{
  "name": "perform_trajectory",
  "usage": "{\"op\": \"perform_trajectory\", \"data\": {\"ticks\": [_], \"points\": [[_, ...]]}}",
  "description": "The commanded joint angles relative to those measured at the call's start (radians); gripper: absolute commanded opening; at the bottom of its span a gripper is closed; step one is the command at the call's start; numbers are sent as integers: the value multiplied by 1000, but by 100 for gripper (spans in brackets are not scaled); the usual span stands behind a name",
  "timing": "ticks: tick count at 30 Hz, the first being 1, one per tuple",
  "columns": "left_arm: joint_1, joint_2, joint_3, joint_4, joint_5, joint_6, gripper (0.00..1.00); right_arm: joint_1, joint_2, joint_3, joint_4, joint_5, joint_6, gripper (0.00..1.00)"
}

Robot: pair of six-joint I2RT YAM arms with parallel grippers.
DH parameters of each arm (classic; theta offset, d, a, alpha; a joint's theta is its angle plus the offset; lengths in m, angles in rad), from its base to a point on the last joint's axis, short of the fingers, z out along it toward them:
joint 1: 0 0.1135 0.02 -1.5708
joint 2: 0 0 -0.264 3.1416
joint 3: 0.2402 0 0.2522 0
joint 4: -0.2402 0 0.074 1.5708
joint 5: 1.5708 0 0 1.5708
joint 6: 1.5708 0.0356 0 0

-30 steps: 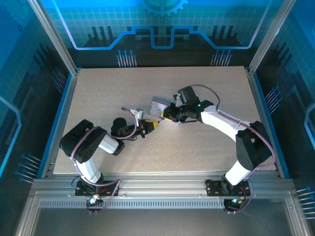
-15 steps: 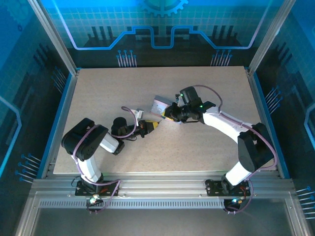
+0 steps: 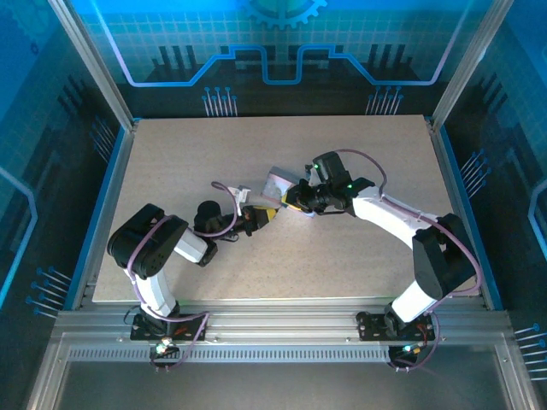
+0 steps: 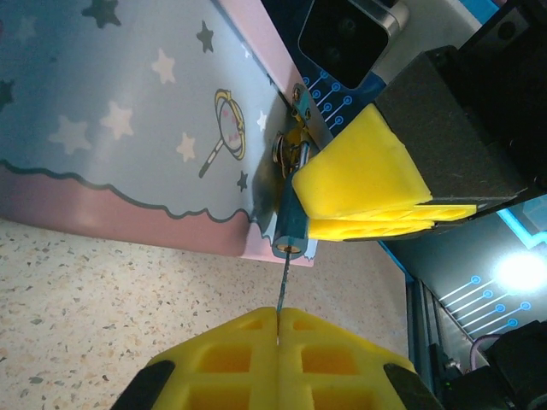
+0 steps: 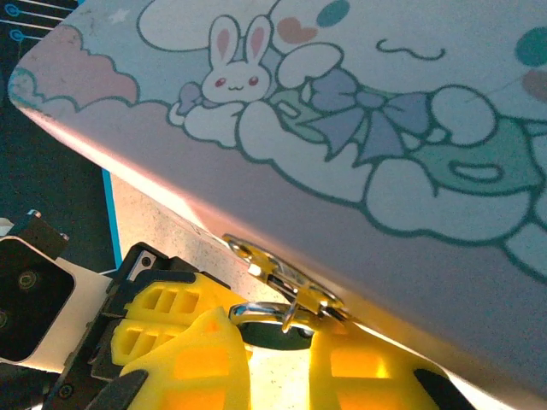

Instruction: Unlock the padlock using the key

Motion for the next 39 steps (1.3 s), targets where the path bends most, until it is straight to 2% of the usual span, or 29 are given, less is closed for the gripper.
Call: {"op": "perform_trajectory", "data": {"ticks": [1, 25, 39], "points": [[7, 20, 30, 33, 29, -11, 0, -10, -30, -2, 71, -43, 3, 5], [5, 30, 71, 33, 58, -65, 0, -9, -24, -49, 180, -92, 74, 5], [5, 30, 112, 33, 60, -80, 0, 4, -14, -51, 128, -85, 31, 5]]}}
